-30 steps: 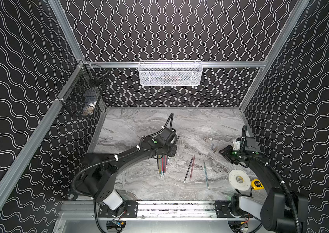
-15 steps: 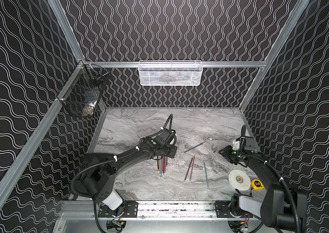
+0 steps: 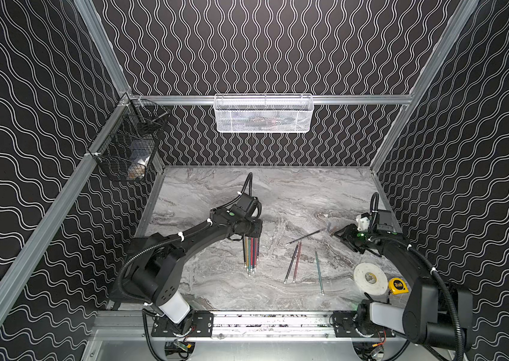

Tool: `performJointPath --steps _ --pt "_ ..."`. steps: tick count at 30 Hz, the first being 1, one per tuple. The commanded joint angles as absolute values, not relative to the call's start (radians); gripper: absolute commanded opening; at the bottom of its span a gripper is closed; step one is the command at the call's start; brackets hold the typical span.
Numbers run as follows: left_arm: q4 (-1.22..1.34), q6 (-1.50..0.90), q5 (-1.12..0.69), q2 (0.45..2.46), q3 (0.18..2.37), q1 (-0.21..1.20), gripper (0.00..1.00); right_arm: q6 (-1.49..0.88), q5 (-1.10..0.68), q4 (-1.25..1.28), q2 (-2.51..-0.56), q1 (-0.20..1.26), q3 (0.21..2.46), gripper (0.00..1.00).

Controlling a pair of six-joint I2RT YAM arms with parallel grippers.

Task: Remove the protective cover of the pencils
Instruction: Pick up the pencil from the center of the board.

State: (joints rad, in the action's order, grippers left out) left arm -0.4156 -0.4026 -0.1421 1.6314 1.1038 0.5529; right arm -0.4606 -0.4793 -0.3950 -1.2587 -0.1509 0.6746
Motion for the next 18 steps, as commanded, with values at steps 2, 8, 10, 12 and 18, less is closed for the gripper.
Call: performJointPath --steps 2,8,10,12,18 --pt "-0.350 -0.418 -0.273 1.642 1.104 0.568 0.33 -0.475 -0.527 -0.398 -1.274 -0.149 0.692 0.43" --pt "-0.406 -0.269 -0.292 1.703 1.233 0.644 0.35 -0.520 -0.638 -0.378 -1.349 -0.137 0.698 0.42" --pt "-0.408 -0.230 -0.316 1.729 1.257 0.646 0.35 -0.533 -0.681 -0.356 -1.392 -0.129 0.697 0.42" --pt "-0.430 -0.173 -0.370 1.772 1.297 0.647 0.35 -0.542 -0.705 -0.345 -1.410 -0.122 0.697 0.41" --pt "-0.633 0.065 -0.331 1.914 1.496 0.711 0.44 -0.533 -0.676 -0.387 -1.352 -0.112 0.710 0.42"
